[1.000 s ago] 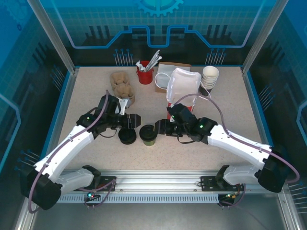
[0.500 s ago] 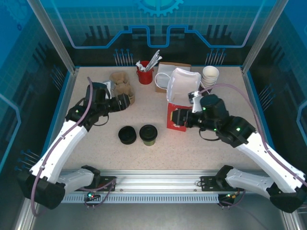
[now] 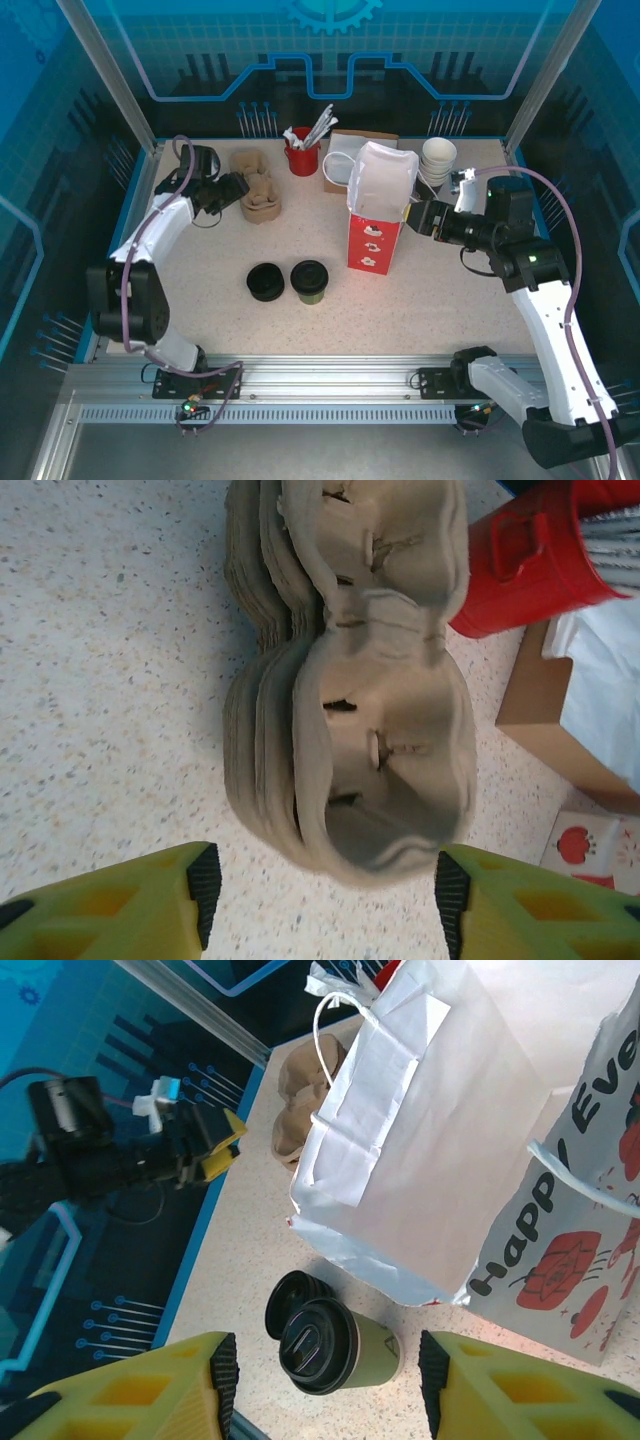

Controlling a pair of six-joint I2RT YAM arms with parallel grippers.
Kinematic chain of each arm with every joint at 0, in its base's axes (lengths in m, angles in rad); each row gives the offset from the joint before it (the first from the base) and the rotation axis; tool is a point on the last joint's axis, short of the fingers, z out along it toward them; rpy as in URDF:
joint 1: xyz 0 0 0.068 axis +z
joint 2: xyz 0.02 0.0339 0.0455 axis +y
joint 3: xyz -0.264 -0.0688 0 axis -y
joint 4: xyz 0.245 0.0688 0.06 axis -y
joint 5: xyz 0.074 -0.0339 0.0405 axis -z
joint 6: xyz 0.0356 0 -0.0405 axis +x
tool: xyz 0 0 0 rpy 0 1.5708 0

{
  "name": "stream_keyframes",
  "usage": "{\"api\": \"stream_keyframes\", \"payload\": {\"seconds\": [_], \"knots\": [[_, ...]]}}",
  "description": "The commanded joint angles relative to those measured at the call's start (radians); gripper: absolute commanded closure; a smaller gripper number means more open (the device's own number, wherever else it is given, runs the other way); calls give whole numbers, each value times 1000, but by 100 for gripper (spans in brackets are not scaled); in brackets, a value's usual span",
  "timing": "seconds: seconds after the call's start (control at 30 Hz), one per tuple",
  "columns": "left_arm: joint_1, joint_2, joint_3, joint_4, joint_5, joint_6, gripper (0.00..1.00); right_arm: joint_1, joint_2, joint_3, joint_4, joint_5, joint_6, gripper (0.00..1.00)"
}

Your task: Pack the takeout coffee

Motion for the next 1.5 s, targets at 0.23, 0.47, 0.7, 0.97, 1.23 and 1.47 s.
{"api": "stream_keyframes", "payload": {"seconds": [0.23, 0.47, 0.7, 0.97, 1.23, 1.47], "knots": [[9, 169, 146, 20, 88, -10, 47, -54, 58, -29, 47, -146, -33, 47], [9, 180, 143, 22, 58, -3, 46, -58, 74, -23, 46, -144, -36, 46], [9, 186, 127, 32, 65, -1, 45, -57, 83, -26, 50, -144, -33, 46], [9, 210, 125, 47, 76, -5, 47, -57, 92, -26, 53, -144, -33, 46], [9, 218, 131, 56, 99, -14, 57, -58, 105, -26, 58, -149, -34, 46], [9, 209, 125, 55, 107, -16, 75, -57, 115, -28, 61, -156, -36, 46]]}}
